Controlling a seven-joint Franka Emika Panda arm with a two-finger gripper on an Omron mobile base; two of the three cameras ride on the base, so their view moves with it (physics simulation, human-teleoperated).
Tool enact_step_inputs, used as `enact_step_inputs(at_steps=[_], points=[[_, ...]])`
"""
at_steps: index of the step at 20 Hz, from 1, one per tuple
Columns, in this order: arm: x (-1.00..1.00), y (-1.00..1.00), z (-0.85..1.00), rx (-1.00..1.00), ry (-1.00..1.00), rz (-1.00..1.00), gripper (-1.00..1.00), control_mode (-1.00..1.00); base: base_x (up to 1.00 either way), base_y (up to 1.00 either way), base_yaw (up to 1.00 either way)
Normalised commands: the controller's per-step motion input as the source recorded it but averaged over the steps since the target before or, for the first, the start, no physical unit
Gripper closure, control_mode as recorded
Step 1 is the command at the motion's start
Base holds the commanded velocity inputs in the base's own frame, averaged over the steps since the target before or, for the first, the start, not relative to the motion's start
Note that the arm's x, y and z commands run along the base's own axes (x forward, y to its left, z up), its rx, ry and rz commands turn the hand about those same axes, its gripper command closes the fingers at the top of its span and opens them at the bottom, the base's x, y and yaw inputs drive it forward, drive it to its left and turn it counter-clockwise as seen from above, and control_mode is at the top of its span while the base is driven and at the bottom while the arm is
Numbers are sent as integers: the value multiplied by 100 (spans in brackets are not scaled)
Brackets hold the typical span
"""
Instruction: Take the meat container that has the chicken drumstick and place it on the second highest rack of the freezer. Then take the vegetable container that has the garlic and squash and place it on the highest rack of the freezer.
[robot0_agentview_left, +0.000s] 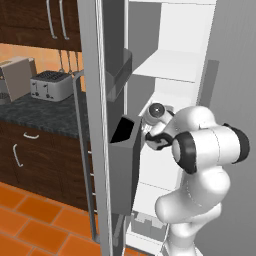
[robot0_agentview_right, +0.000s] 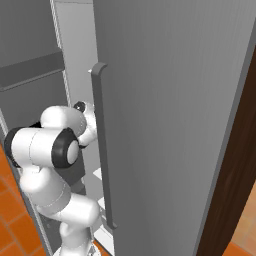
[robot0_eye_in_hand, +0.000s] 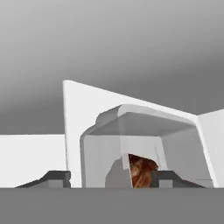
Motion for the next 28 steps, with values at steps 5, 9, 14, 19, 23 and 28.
enact_step_inputs(at_steps=[5, 9, 14, 19, 23, 28], points=[[-79, 0, 86, 3, -11, 0, -100, -100, 0, 0, 0], [-93, 0, 100, 2, -2, 2, -100, -100, 0, 0, 0], [-85, 0, 100, 0, -1, 1, -100, -100, 0, 0, 0], [-88, 0, 100, -8, -3, 0, -100, -100, 0, 0, 0], [-99, 0, 100, -5, 1, 0, -100, -100, 0, 0, 0], [-100, 2, 95, 0, 20, 0, -100, -100, 0, 0, 0]])
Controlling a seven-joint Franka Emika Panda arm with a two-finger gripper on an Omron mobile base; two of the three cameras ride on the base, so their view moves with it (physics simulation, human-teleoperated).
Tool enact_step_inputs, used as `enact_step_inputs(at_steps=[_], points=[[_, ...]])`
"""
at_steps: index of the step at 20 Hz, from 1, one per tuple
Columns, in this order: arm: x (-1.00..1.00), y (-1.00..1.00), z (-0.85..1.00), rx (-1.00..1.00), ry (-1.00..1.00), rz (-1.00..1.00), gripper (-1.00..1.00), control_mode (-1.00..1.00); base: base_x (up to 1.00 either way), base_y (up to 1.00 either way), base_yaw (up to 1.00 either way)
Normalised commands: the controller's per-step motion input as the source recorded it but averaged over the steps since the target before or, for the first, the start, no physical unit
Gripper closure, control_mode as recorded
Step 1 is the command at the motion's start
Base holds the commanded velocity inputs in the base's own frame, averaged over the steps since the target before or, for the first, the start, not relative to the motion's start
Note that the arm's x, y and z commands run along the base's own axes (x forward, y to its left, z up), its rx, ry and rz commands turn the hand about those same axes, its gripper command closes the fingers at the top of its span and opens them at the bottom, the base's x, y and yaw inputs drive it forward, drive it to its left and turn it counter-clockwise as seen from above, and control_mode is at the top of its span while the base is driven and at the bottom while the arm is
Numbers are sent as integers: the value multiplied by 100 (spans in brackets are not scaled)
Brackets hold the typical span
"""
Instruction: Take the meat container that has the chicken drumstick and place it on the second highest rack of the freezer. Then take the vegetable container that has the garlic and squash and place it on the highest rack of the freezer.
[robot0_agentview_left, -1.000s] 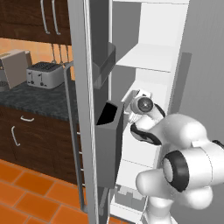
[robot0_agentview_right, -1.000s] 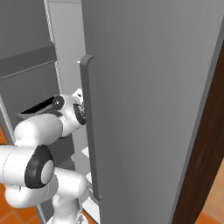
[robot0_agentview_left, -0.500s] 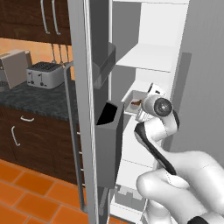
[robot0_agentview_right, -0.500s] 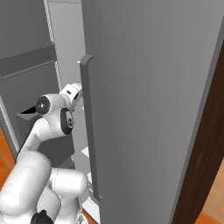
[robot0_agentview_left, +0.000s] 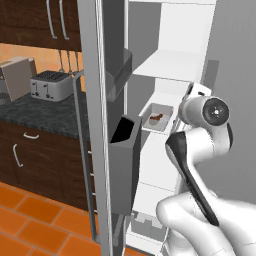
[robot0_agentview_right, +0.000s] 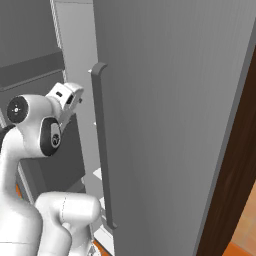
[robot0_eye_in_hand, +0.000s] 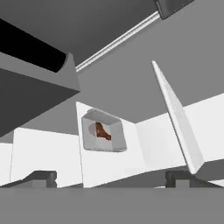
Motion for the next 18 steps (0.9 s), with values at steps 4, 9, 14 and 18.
enact_step_inputs(at_steps=[4, 9, 14, 18], points=[[-100, 17, 40, 0, 38, 0, -100, -100, 0, 0, 0], [-100, 16, 0, 0, 22, 0, -100, -100, 0, 0, 0], [-78, 0, -5, 0, 12, 0, -100, -100, 0, 0, 0], [-37, 0, -8, 2, 3, 0, -100, -100, 0, 0, 0]])
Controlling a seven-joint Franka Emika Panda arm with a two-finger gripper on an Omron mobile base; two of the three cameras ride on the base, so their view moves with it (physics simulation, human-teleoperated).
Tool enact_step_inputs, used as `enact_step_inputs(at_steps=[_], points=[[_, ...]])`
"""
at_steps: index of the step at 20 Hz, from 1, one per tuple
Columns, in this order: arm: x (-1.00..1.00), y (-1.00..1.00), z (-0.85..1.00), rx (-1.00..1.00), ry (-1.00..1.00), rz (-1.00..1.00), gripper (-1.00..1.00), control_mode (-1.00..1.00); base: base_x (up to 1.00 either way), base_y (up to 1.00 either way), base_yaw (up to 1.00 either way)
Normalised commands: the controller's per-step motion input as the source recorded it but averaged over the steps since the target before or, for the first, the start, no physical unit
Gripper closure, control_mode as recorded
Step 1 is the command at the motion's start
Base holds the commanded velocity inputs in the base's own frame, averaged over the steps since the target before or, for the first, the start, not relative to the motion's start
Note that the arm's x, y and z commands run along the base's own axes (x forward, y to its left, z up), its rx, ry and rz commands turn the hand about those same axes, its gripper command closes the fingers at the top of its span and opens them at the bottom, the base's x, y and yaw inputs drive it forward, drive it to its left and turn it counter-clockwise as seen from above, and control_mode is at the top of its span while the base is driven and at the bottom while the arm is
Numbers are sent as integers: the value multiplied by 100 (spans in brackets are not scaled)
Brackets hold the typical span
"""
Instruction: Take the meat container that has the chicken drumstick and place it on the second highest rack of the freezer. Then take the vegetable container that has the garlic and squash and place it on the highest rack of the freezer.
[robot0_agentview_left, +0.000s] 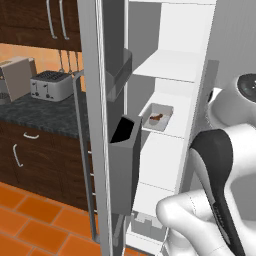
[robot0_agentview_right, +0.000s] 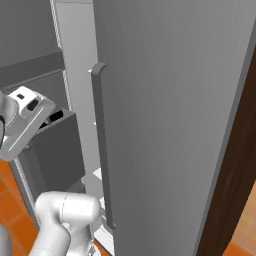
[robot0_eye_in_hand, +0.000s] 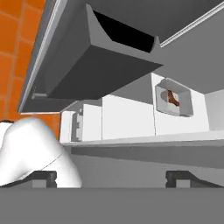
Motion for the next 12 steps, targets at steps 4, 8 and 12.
enact_step_inputs(at_steps=[4, 8, 12], points=[[0, 0, 0, 0, 0, 0, -100, 100, -98, -3, 0], [0, 0, 0, 0, 0, 0, -100, 100, -100, -3, 12], [0, 0, 0, 0, 0, 0, -100, 100, -98, 4, 38]])
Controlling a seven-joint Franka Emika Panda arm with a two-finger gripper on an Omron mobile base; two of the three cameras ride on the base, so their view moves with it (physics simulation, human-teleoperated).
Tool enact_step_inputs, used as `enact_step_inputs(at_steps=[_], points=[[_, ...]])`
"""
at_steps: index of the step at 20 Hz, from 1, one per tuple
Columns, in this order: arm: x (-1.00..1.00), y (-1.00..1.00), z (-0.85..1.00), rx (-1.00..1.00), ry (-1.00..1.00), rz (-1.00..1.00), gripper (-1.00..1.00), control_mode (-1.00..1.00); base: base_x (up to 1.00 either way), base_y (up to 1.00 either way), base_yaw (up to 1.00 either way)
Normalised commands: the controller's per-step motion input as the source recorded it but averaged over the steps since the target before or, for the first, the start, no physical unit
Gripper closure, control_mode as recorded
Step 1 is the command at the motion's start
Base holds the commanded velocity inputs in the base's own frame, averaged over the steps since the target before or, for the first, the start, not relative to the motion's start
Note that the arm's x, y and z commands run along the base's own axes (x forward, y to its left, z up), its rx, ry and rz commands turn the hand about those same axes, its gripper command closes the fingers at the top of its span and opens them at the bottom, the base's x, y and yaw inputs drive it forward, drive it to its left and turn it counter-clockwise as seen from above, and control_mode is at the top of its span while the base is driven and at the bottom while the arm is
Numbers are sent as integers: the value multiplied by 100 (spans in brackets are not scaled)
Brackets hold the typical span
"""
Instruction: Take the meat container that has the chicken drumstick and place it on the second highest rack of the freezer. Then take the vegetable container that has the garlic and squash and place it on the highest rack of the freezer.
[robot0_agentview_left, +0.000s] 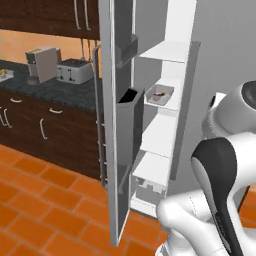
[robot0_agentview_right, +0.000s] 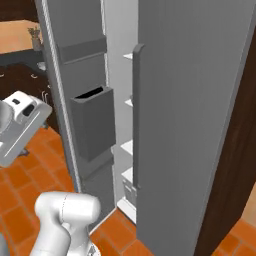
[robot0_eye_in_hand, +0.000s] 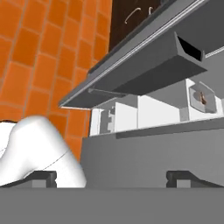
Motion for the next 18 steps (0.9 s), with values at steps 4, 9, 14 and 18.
enact_step_inputs(at_steps=[4, 9, 14, 18], points=[[0, 0, 0, 0, 0, 0, -100, 100, -49, 45, 55], [0, 0, 0, 0, 0, 0, -100, 100, -8, 73, 66], [0, 0, 0, 0, 0, 0, -100, 100, 19, 87, 57], [0, 0, 0, 0, 0, 0, -100, 100, 99, 69, 39]])
